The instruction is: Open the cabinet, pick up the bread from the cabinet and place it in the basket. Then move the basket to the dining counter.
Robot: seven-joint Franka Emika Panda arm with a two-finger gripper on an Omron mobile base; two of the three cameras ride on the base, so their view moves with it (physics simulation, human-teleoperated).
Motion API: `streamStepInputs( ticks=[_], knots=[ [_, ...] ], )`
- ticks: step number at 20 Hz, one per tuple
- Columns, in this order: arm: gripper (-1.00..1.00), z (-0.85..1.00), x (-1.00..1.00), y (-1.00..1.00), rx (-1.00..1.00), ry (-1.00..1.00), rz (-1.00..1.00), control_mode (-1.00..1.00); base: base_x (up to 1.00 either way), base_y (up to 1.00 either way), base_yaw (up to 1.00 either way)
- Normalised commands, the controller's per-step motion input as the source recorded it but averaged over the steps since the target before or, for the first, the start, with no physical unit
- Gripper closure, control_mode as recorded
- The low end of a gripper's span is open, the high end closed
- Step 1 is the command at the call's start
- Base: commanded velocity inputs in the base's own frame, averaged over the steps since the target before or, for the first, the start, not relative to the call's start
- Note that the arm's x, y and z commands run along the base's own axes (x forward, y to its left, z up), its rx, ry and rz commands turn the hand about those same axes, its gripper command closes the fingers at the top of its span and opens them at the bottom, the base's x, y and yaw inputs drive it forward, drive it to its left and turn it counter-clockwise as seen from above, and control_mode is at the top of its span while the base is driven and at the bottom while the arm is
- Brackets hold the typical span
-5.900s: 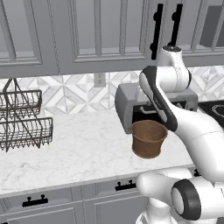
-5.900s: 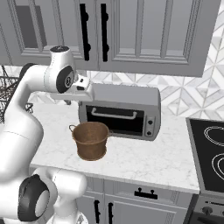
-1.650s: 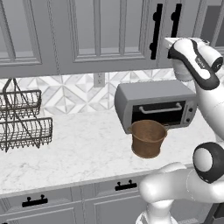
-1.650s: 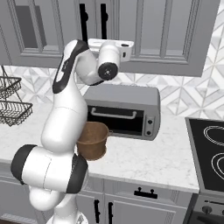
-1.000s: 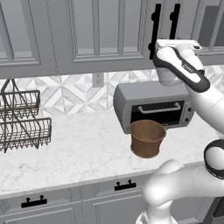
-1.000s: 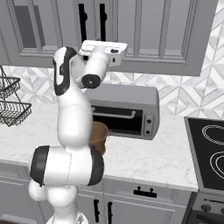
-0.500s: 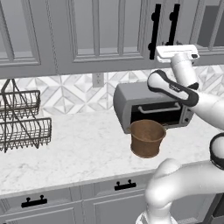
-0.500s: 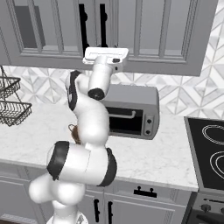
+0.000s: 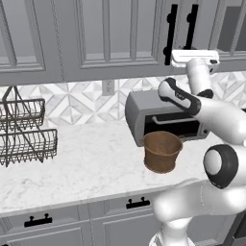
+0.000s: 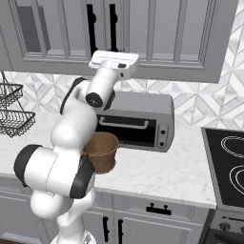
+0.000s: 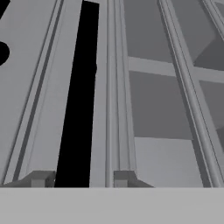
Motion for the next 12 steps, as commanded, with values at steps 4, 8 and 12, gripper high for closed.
streamStepInputs(
  ticks=[4, 8, 12],
  knots=[
    [1.0, 0.41, -0.49, -1.0, 0.0, 0.48, -0.07, -1.0, 0.0, 0.0, 0.0],
    [1.0, 0.41, -0.61, -1.0, 0.0, 0.48, -0.08, -1.0, 0.0, 0.0, 0.0],
    [1.0, 0.34, -0.71, -1.0, 0.01, 0.47, -0.07, -1.0, 0.0, 0.0, 0.0]
  ],
)
